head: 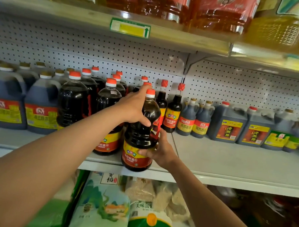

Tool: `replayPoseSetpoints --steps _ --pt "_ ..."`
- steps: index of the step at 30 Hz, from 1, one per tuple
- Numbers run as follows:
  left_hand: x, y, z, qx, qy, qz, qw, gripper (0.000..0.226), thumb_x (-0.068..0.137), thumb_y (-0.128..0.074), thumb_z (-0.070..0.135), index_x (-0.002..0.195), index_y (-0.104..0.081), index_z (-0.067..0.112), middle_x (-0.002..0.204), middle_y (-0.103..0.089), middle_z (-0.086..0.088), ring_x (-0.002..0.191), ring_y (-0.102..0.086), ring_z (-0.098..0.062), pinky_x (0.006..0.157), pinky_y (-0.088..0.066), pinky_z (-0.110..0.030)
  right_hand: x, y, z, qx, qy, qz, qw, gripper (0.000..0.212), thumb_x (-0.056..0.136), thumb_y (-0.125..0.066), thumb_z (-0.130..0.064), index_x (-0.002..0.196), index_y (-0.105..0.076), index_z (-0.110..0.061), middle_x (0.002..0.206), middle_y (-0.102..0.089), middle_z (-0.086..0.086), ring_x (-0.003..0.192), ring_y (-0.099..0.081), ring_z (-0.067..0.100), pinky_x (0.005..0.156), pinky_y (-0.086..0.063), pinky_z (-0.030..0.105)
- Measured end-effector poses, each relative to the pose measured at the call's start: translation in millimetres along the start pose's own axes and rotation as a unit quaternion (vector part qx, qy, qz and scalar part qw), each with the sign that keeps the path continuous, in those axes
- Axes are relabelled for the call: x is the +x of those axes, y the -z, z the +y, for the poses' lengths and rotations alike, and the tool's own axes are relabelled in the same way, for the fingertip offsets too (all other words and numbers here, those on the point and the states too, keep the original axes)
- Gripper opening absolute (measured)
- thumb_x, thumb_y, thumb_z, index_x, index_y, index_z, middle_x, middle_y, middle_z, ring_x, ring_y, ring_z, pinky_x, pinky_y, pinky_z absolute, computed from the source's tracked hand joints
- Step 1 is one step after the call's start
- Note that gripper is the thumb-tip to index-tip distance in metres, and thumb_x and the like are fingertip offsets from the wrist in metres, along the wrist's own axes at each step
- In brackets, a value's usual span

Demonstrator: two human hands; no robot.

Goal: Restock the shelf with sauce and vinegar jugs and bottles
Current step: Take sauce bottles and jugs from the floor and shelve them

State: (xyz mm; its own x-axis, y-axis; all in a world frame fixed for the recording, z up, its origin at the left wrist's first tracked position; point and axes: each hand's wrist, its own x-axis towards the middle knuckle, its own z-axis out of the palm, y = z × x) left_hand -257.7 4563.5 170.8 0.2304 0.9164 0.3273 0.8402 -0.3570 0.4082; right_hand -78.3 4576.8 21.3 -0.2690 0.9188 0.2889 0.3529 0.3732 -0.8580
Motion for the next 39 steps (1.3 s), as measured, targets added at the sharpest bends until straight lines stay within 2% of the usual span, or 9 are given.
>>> replayPoseSetpoints --steps 7,9,12,16,22,26,30,34,39 --pt "12 1 -5 0.043 0.001 0.012 0.999 0.127 0.056 -0.095 0.037 0.150 -0.010 0.034 0.144 -0.045 -0.017 0.133 -0.044 -0.036 0.101 -0.041 -0.046 17 0 8 -0.019 -0.003 -0.008 1.000 0.101 0.069 -0.091 -0.028 0.140 -0.020 -0.036 0.119 -0.046 -0.035 0.101 -0.049 -0.026 0.072 -0.043 -0.001" --pt "15 0 -8 0.051 0.000 0.018 0.999 0.126 0.056 -0.095 0.038 0.151 -0.011 0.033 0.147 -0.044 -0.016 0.135 -0.042 -0.036 0.101 -0.040 -0.045 23 0 9 -0.019 -0.004 -0.014 1.000 0.103 0.070 -0.091 -0.028 0.143 -0.018 -0.031 0.120 -0.046 -0.034 0.105 -0.050 -0.018 0.075 -0.044 0.000" --pt "22 -2 -12 0.062 0.000 0.028 0.998 0.125 0.057 -0.095 0.038 0.151 -0.012 0.032 0.151 -0.040 -0.016 0.140 -0.036 -0.036 0.107 -0.035 -0.047 33 -2 8 -0.018 -0.007 -0.017 1.000 0.108 0.071 -0.090 -0.027 0.148 -0.015 -0.028 0.121 -0.044 -0.033 0.117 -0.049 0.000 0.091 -0.044 0.018" --pt "35 -2 -21 0.085 0.011 0.028 0.996 0.128 0.059 -0.093 0.041 0.152 -0.007 0.033 0.155 -0.034 -0.016 0.145 -0.026 -0.034 0.113 -0.029 -0.049 49 -5 9 -0.023 -0.006 -0.030 0.999 0.110 0.074 -0.088 -0.020 0.151 -0.010 -0.029 0.124 -0.042 -0.032 0.117 -0.048 -0.004 0.099 -0.044 0.024" --pt "52 -3 -24 0.095 0.009 0.019 0.995 0.126 0.060 -0.092 0.042 0.153 -0.007 0.030 0.159 -0.029 -0.013 0.148 -0.021 -0.035 0.117 -0.022 -0.051 62 0 13 -0.023 -0.008 -0.036 0.999 0.107 0.074 -0.089 -0.020 0.149 -0.013 -0.026 0.140 -0.048 -0.011 0.133 -0.043 0.012 0.111 -0.044 0.044" --pt "52 -5 -26 0.099 0.007 0.026 0.995 0.126 0.060 -0.092 0.043 0.152 -0.007 0.032 0.160 -0.025 -0.017 0.148 -0.019 -0.038 0.118 -0.020 -0.051 62 -2 15 -0.023 -0.023 -0.033 0.999 0.105 0.074 -0.088 -0.020 0.149 -0.014 -0.027 0.127 -0.047 -0.027 0.123 -0.047 0.005 0.106 -0.047 0.038" --pt "47 -12 -27 0.106 0.009 0.047 0.993 0.132 0.061 -0.092 0.043 0.155 0.001 0.033 0.164 -0.010 -0.021 0.151 -0.006 -0.038 0.121 -0.008 -0.049 54 -4 12 -0.042 -0.025 -0.025 0.999 0.106 0.076 -0.087 -0.022 0.152 -0.014 -0.027 0.128 -0.047 -0.029 0.114 -0.050 -0.013 0.089 -0.047 0.012" --pt "34 -19 -21 0.097 0.014 0.081 0.992 0.138 0.065 -0.090 0.040 0.156 0.013 0.029 0.164 -0.012 -0.016 0.152 -0.002 -0.034 0.120 -0.005 -0.050 40 -13 -1 -0.069 -0.047 0.005 0.996 0.099 0.080 -0.084 -0.030 0.154 -0.018 -0.022 0.147 -0.049 0.001 0.136 -0.047 0.024 0.108 -0.044 0.040" --pt "13 -27 -18 0.085 0.009 0.126 0.988 0.135 0.069 -0.087 0.041 0.156 0.016 0.029 0.164 -0.020 -0.009 0.153 -0.005 -0.031 0.121 -0.008 -0.049 14 -6 -26 -0.126 -0.054 0.061 0.989 0.093 0.082 -0.083 -0.026 0.152 -0.022 -0.018 0.145 -0.050 0.002 0.135 -0.047 0.027 0.106 -0.044 0.038"
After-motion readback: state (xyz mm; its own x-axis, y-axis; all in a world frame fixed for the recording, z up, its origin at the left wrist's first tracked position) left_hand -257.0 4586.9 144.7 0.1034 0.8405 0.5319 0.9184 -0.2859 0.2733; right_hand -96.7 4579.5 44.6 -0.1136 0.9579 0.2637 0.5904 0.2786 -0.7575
